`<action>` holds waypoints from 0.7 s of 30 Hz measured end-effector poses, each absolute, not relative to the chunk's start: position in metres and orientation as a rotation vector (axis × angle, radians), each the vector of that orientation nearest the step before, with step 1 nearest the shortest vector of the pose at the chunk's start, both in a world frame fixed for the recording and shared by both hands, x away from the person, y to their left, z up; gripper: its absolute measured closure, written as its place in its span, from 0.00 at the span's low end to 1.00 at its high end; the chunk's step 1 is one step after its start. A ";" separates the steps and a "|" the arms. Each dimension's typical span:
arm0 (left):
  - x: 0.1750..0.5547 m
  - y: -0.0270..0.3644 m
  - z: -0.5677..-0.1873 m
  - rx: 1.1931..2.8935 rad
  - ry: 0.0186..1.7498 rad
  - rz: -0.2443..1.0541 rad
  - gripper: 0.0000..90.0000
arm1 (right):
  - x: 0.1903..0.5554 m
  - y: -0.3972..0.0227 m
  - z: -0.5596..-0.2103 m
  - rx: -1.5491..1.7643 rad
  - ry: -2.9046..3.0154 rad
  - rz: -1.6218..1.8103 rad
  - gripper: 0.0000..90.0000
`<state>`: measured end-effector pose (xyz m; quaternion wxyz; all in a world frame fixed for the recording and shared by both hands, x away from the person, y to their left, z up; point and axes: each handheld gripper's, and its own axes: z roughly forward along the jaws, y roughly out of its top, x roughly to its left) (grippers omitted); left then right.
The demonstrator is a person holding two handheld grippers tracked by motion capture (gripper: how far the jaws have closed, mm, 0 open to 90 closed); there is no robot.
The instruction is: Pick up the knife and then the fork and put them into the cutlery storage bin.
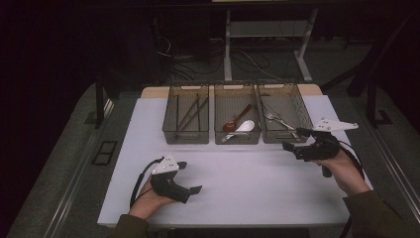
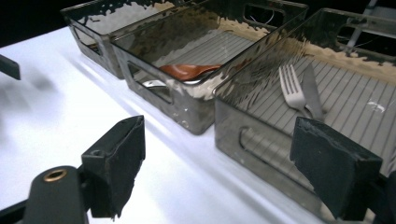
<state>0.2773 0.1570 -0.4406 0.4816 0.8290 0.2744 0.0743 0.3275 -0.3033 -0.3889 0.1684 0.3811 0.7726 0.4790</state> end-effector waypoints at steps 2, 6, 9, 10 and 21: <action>0.277 0.157 -0.440 2.021 0.668 0.182 0.00 | 0.322 -0.304 -0.393 1.087 2.196 1.374 0.20; 0.277 0.157 -0.440 2.020 0.668 0.183 0.00 | 0.311 -0.304 -0.401 1.089 2.199 1.393 0.20; 0.277 0.157 -0.440 2.019 0.667 0.184 0.00 | 0.304 -0.304 -0.409 1.076 2.207 1.406 0.20; 0.277 0.157 -0.439 2.019 0.665 0.185 0.00 | 0.301 -0.303 -0.412 1.072 2.214 1.413 0.20; 0.276 0.156 -0.438 2.010 0.663 0.182 0.00 | 0.275 -0.306 -0.428 1.084 2.195 1.457 0.20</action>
